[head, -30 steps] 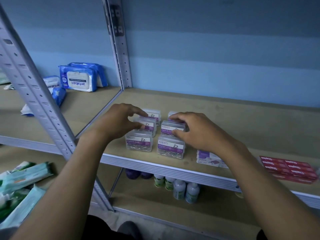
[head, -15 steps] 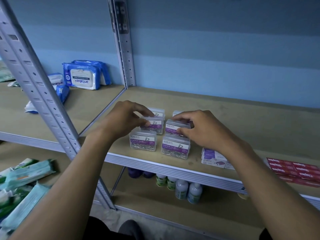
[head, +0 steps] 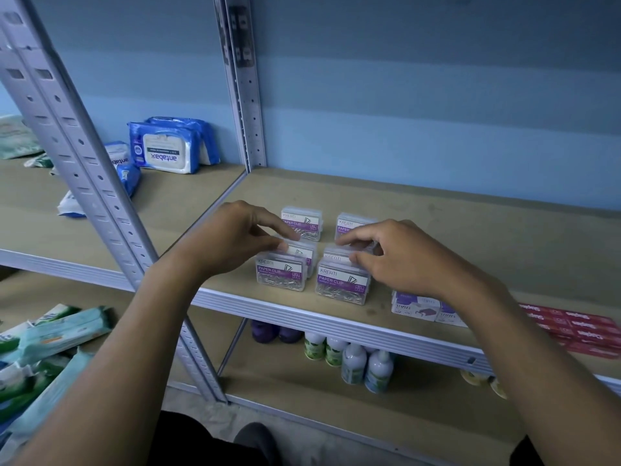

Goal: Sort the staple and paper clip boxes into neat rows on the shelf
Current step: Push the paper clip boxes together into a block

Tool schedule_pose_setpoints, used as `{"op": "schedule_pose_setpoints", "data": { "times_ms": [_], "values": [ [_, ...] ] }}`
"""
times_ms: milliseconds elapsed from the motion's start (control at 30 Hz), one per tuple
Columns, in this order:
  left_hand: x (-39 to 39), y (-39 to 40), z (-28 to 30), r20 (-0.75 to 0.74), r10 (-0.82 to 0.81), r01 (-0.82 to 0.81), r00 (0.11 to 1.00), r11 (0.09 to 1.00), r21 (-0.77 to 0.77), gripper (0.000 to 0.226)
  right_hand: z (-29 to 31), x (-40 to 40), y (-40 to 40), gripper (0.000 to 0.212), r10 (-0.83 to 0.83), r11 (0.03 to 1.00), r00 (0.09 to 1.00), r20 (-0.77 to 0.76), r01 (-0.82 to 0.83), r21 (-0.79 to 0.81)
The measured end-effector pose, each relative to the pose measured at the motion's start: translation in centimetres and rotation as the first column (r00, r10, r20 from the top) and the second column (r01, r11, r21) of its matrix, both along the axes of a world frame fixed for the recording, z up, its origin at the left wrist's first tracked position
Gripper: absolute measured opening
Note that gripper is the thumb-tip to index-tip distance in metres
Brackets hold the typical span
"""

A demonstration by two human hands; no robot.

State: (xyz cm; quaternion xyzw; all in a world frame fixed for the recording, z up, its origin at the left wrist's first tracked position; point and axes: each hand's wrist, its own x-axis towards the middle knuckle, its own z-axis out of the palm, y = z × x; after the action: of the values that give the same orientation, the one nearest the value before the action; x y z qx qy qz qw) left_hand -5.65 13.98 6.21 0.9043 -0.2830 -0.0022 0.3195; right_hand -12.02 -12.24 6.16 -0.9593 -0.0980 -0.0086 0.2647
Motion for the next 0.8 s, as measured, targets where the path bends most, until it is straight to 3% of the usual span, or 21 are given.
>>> {"op": "schedule_pose_setpoints", "data": {
  "times_ms": [167,367,567,800],
  "values": [
    [-0.1,0.0,-0.1,-0.059,0.015,-0.014,0.998,1.000,0.003,0.015,0.2,-0.3,0.3,0.031,0.018,1.000,0.999,-0.030,-0.018,-0.004],
    [-0.5,0.5,0.3,-0.193,-0.002,0.016,0.981,0.998,0.067,0.058,0.4,-0.6,0.3,0.077,0.039,0.995,0.995,-0.086,-0.047,-0.084],
    [-0.3,0.1,-0.2,-0.119,-0.015,0.032,0.993,0.989,0.147,0.060,0.2,-0.4,0.6,0.075,0.052,0.992,0.997,-0.057,-0.058,-0.111],
    [-0.8,-0.7,-0.6,-0.058,-0.006,0.012,0.998,0.993,0.115,0.057,0.4,-0.4,0.9,0.075,0.069,0.989,0.997,-0.047,-0.075,-0.128]
  ]
}}
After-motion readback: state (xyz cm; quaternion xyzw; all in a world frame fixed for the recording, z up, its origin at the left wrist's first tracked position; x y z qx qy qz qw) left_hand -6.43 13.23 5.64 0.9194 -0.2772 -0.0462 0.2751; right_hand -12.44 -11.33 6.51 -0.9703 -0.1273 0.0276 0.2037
